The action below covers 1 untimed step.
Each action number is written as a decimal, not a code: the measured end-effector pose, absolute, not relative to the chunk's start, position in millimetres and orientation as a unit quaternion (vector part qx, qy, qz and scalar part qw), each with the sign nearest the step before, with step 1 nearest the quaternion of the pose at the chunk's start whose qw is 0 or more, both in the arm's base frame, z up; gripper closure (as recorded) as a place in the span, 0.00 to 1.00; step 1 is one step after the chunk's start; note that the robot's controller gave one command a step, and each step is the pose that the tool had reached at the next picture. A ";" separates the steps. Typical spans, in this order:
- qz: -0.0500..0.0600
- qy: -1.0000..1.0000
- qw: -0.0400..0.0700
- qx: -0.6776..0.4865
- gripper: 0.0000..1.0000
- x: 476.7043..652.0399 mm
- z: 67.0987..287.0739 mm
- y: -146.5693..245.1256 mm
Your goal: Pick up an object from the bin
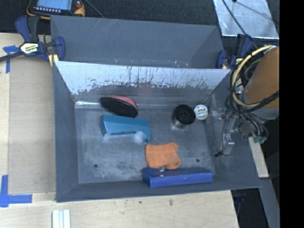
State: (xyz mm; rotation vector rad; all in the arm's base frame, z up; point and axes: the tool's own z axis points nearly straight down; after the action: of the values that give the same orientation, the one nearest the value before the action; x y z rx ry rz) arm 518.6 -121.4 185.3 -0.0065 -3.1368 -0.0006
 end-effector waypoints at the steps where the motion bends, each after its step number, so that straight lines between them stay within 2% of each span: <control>1: 0.001 -1.000 -0.002 -0.001 0.00 520.3 190.1 -120.8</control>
Offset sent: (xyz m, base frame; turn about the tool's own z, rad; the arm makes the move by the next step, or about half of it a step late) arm -0.0294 0.0476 -0.1153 -0.4041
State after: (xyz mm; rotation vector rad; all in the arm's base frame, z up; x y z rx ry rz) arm 520.3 -120.8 190.1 -0.0016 -3.1453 0.0016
